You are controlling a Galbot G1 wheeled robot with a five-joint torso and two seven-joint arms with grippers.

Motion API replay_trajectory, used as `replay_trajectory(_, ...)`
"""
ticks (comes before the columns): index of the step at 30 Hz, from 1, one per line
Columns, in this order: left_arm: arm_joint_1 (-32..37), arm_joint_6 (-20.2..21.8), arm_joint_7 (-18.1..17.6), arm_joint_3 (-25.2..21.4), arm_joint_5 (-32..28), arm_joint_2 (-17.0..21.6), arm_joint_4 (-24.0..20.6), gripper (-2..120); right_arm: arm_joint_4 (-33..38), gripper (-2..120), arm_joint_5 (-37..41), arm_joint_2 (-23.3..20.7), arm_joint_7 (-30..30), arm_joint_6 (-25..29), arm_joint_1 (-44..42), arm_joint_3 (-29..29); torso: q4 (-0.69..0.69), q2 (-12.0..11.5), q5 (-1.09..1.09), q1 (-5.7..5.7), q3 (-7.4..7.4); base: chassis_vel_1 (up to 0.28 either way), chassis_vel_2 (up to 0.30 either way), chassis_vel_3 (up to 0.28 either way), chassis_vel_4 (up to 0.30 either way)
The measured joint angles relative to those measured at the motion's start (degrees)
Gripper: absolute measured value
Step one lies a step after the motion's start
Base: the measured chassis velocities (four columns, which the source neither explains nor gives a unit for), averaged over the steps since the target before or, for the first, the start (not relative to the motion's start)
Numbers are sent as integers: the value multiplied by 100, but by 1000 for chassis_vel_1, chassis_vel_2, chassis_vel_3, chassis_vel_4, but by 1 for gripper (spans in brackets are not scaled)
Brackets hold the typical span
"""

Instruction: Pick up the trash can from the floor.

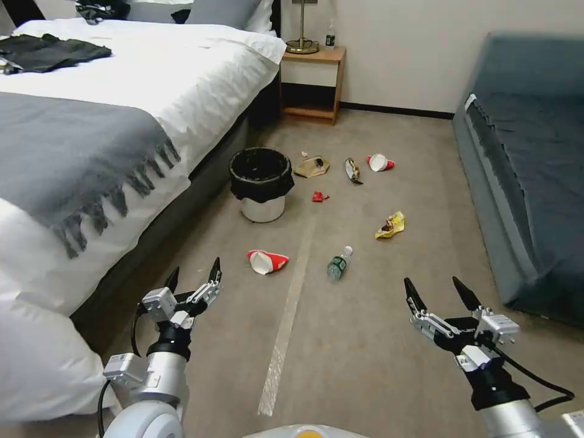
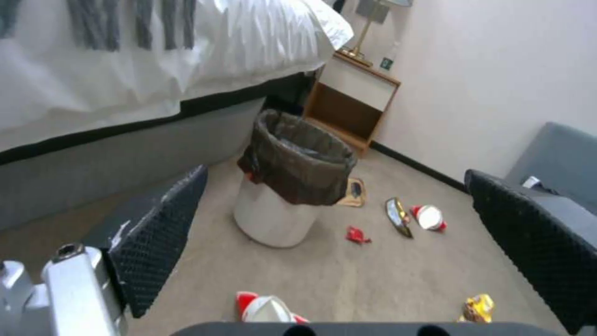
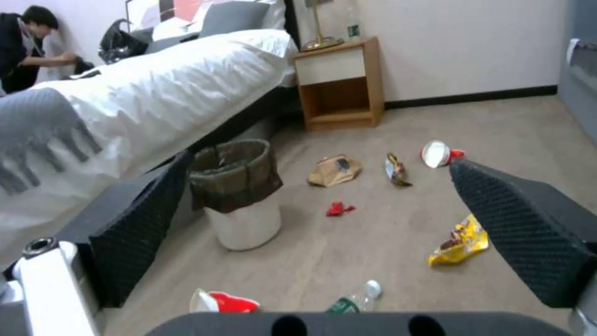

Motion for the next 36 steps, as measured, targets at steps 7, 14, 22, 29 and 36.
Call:
replay_trajectory(7, 12, -12, -2, -9, -15, 7, -9, 100, 18, 100, -30, 28, -13, 13, -20, -7, 0, 0, 0, 0, 0, -134, 140, 130, -140)
replay_trajectory(14, 40, -34, -2, -13, -16, 5, -14, 100, 21, 100, -35, 40, -24, 38, -33, -4, 0, 0, -1, -1, 0, -145, 137, 132, -128)
replay_trajectory(22, 37, -37, -3, -16, -16, 12, -21, 100, 21, 100, -36, 50, -31, 55, -37, -4, 0, 0, 1, 0, 0, -140, 140, 136, -138)
replay_trajectory(29, 20, -37, -6, -5, -16, 0, -15, 100, 21, 100, -32, 38, -31, 55, -34, 1, 0, 0, 0, -1, 0, -142, 142, 147, -141)
replay_trajectory(36, 9, -37, -8, -3, -16, 0, 23, 100, 10, 100, -31, 35, -31, 51, -13, 1, 1, 0, -1, -1, 0, -141, 135, 147, -140)
